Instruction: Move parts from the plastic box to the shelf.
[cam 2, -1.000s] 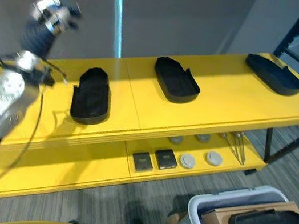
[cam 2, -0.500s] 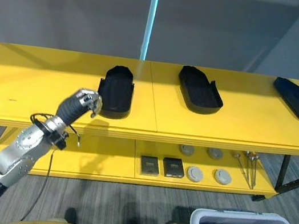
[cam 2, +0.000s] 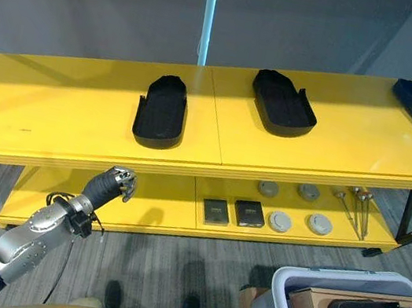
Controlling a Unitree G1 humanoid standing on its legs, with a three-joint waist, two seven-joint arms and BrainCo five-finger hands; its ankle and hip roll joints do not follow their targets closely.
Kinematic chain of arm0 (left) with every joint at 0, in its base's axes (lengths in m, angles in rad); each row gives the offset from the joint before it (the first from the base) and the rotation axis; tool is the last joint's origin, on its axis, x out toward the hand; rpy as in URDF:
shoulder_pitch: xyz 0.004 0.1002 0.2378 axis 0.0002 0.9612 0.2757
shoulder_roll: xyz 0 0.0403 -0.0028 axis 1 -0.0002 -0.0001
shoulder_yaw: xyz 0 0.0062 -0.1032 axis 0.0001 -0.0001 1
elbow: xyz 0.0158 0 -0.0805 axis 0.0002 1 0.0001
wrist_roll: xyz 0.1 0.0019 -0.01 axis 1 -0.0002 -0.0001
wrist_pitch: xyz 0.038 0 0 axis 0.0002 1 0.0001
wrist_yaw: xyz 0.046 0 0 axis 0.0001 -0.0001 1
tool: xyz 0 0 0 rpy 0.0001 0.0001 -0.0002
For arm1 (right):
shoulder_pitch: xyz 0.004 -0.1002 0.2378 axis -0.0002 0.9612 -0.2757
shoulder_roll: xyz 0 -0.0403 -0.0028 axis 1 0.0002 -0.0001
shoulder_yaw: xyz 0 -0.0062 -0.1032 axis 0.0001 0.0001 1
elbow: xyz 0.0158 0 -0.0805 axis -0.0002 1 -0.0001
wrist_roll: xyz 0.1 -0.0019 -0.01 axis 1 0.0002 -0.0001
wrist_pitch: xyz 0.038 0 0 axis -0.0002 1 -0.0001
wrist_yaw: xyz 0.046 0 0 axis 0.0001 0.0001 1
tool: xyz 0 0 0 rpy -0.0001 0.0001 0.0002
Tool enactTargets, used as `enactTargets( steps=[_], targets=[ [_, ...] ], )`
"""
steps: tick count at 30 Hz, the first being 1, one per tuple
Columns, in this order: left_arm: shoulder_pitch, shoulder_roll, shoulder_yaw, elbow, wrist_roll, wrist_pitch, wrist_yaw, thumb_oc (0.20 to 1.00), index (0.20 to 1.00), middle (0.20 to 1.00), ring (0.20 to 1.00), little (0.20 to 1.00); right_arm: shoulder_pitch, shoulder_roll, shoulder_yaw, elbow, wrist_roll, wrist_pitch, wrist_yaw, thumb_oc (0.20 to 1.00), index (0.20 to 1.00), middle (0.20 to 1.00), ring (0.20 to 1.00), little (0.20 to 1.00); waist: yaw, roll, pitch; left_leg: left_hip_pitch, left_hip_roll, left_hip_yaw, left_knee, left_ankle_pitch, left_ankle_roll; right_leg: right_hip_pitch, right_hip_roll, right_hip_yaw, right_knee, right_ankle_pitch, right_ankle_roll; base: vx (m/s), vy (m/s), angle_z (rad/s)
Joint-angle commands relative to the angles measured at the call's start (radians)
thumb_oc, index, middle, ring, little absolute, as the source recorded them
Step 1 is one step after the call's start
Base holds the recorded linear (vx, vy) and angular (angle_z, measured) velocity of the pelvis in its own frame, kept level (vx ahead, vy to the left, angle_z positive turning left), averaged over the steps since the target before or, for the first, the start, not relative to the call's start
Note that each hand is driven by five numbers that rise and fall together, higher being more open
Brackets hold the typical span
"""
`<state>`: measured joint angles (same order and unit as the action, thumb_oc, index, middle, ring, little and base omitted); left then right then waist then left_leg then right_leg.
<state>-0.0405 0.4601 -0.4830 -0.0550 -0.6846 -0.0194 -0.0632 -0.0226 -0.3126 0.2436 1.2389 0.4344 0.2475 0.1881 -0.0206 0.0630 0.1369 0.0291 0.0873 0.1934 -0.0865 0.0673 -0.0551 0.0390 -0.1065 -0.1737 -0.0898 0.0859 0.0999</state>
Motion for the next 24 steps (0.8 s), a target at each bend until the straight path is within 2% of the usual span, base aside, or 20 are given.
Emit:
enactTargets(
  steps=[1,6,10,19,24],
  targets=[
    [-0.085,-0.009,0.027,-0.040,-0.011,-0.116,0.030,0.200,0.200,0.200,0.200,0.200,-0.027,0.018,0.028,0.035,0.016,0.006,-0.003,1.000,1.000,1.000,1.000,1.000,-0.012,-0.017,0.059,0.069,-0.011,0.027,-0.001,-0.113,0.012,0.071,0.002,-0.021,0.002,-0.090,-0.004,0.00,-0.021,-0.05],
    [-0.179,-0.041,0.036,-0.027,0.015,-0.164,0.121,0.200,0.200,0.200,0.200,0.200,-0.031,0.007,0.038,0.011,0.024,-0.001,-0.013,1.000,1.000,1.000,1.000,1.000,-0.038,-0.010,0.101,0.038,-0.007,0.031,-0.001,-0.103,0.008,0.031,0.007,0.008,0.002,-0.083,-0.007,-0.03,-0.007,-0.01],
    [-0.277,-0.080,0.038,0.015,0.051,-0.149,0.208,0.200,0.200,0.200,0.200,0.200,-0.052,-0.009,0.048,-0.017,0.034,-0.007,-0.008,1.000,1.000,1.000,1.000,1.000,-0.067,-0.007,0.151,0.011,-0.005,0.030,-0.001,-0.092,0.006,-0.004,0.013,0.038,0.002,-0.073,-0.011,-0.06,-0.008,-0.12],
    [-0.401,-0.105,0.031,0.120,0.078,-0.166,0.315,0.200,0.200,0.200,0.200,0.200,-0.082,-0.019,0.074,-0.054,0.037,-0.008,-0.006,1.000,1.000,1.000,1.000,1.000,-0.112,-0.006,0.224,-0.020,-0.006,0.036,-0.001,-0.077,0.007,-0.051,0.022,0.077,0.004,-0.058,-0.021,-0.02,0.005,-0.12],
    [-0.451,-0.111,0.041,0.189,0.069,-0.200,0.362,0.200,0.200,0.200,0.200,0.200,-0.096,-0.024,0.078,-0.059,0.034,-0.012,-0.001,1.000,1.000,1.000,1.000,1.000,-0.131,-0.005,0.254,-0.030,-0.006,0.040,-0.001,-0.071,0.003,-0.072,0.024,0.091,0.012,-0.054,-0.023,0.00,0.007,-0.08]
  ],
)
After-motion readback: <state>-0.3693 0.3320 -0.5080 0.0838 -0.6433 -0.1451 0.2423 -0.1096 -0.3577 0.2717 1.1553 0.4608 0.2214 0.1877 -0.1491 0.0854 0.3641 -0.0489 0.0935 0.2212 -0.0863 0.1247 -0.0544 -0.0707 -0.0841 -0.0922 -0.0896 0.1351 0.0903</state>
